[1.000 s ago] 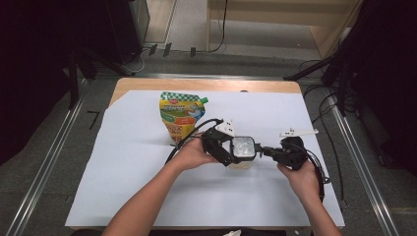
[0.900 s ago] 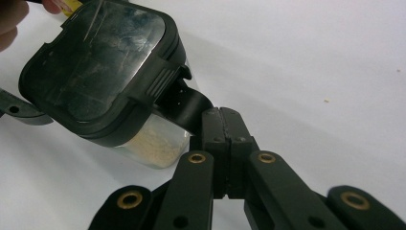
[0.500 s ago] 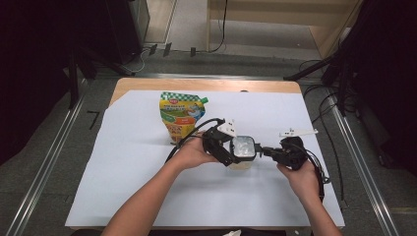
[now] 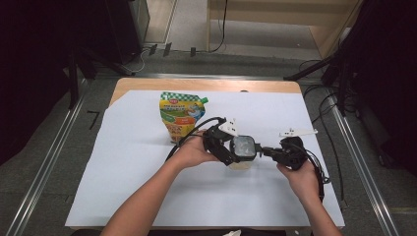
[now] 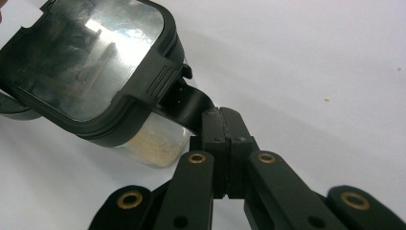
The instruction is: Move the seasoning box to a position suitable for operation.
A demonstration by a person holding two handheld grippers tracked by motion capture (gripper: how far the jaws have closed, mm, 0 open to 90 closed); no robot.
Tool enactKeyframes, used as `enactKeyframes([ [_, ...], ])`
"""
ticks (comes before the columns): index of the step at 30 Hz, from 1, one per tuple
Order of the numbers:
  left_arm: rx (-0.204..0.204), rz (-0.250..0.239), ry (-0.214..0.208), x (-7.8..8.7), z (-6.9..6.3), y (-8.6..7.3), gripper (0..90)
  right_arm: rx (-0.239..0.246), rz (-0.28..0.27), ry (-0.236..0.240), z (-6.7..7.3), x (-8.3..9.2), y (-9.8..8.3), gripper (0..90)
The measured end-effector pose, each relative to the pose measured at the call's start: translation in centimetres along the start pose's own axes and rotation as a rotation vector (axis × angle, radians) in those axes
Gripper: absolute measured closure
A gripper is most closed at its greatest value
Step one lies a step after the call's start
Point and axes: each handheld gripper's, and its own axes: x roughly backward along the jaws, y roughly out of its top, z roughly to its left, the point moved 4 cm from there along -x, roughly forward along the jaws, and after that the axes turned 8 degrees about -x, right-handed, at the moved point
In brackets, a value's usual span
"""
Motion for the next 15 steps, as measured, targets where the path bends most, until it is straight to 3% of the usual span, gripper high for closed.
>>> enactKeyframes([
  [14, -0.01, -0.013, 0.011, 0.4, -0.13, 0.52, 17.3, -0.004, 0.003, 0.005, 0.03, -0.06, 0.01, 90.0],
  [15, -0.003, -0.03, -0.002, 0.57, -0.08, 0.72, 17.8, -0.002, 0.004, 0.006, 0.02, -0.05, 0.01, 90.0],
])
